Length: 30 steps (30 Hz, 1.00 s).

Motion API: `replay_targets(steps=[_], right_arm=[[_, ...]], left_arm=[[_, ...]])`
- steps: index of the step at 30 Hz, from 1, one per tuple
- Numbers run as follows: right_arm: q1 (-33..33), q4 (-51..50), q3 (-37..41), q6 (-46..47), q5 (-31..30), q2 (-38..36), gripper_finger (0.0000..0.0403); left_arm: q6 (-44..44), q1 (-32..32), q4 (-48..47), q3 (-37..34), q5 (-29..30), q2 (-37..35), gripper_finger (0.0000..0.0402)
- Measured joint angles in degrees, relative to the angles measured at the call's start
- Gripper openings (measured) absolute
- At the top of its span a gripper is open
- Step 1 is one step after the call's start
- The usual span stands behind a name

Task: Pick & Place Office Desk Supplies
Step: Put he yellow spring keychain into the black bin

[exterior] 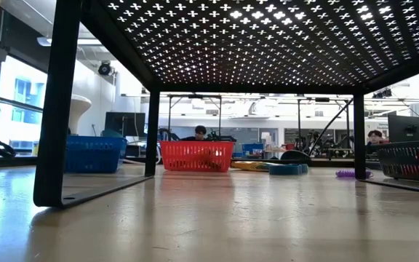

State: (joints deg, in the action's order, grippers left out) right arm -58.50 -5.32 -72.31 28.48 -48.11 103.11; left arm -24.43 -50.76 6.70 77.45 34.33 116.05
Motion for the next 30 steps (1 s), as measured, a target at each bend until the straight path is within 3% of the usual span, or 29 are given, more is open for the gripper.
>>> replay_targets(steps=[7,15,30], right_arm=[[-3.47,3.41,-0.02,-8.82,-8.81,0.0,0.0004],[-11.2,12.25,-0.07,-22.79,-40.84,-0.07,0.0004],[-10.65,11.02,-0.04,-29.63,-41.8,-1.61,0.0004]], left_arm=[[0.0,0.0,-0.02,0.0,-0.02,-0.02,0.0161],[0.0,0.0,-0.02,0.0,-0.03,-0.02,0.0161],[-0.02,-0.03,0.17,0.0,-0.04,-0.04,0.0161]])
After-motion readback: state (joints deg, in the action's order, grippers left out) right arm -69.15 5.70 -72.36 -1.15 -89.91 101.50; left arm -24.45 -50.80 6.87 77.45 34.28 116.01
